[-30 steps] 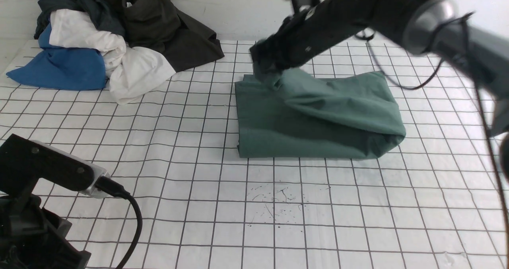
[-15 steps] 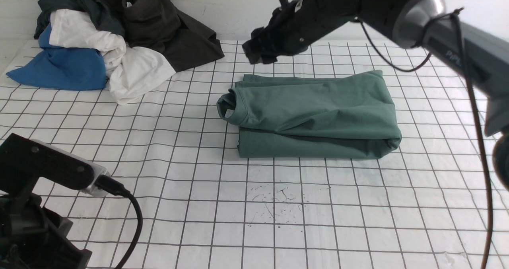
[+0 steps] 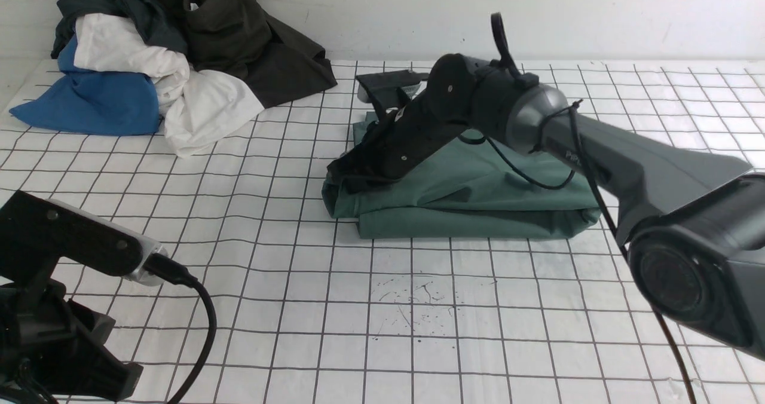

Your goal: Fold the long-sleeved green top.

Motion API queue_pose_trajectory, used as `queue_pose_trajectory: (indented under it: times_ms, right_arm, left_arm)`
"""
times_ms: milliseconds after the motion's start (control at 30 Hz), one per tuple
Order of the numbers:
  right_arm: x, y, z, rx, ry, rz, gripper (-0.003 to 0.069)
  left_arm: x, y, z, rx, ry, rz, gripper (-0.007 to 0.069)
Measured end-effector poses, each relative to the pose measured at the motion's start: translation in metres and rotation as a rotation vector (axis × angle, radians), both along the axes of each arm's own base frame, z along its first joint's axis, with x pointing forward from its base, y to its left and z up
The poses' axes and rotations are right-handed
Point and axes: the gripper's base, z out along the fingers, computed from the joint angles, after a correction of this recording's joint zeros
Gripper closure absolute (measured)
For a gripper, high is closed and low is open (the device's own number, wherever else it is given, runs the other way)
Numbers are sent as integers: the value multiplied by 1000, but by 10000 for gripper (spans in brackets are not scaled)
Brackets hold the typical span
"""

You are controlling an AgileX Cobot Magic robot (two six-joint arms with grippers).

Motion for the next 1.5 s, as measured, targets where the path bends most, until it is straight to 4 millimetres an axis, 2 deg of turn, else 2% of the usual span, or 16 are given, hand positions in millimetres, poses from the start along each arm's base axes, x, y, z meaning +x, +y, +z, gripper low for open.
queue_pose_trajectory:
  times_ms: [67,200,267,300,333,433,500,633,833,900,1033,1133,1267,1300,1367,1500]
  right_arm:
    - [0,0,9,8,-22,9,671]
    - [-2,-21,78,-50,-152,66,672]
    - [-4,-43,116,-132,-227,65,672]
    - [-6,-47,122,-141,-233,65,672]
    - [-6,-66,138,-207,-259,44,672]
    - [1,-108,151,-291,-232,-53,672]
    - [13,-140,142,-295,-170,-157,672]
    - [22,-188,92,-276,45,-256,673]
    - [-10,-205,-9,-318,402,-211,673]
    - [-18,-205,-20,-318,447,-196,673]
    - [-21,-205,-14,-316,430,-185,673]
    - [-19,-205,14,-298,359,-186,673]
    - [-20,-205,116,-219,88,-214,673]
    - [-23,-205,124,-214,67,-217,673]
    - [-46,-209,192,-167,-97,-233,673]
    - [-102,-219,270,-135,-284,-250,673]
  left_arm:
    - [0,0,0,0,0,0,631]
    - [0,0,0,0,1,0,631]
    - [0,0,0,0,1,0,631]
    - [0,0,0,0,1,0,631]
    - [0,0,0,0,1,0,631]
    - [0,0,0,0,1,0,631]
    - [0,0,0,2,6,1,631]
    - [-1,1,-1,5,16,2,631]
    - [-2,1,-1,8,24,3,631]
    - [-2,1,-1,8,24,3,631]
    - [-2,1,-1,8,24,3,631]
    - [-2,1,-1,8,24,3,631]
    - [-4,1,2,10,10,-3,631]
    - [-5,2,3,11,3,-8,631]
    - [-12,4,18,-11,-73,-7,631]
    - [-32,11,43,-60,-273,-13,631]
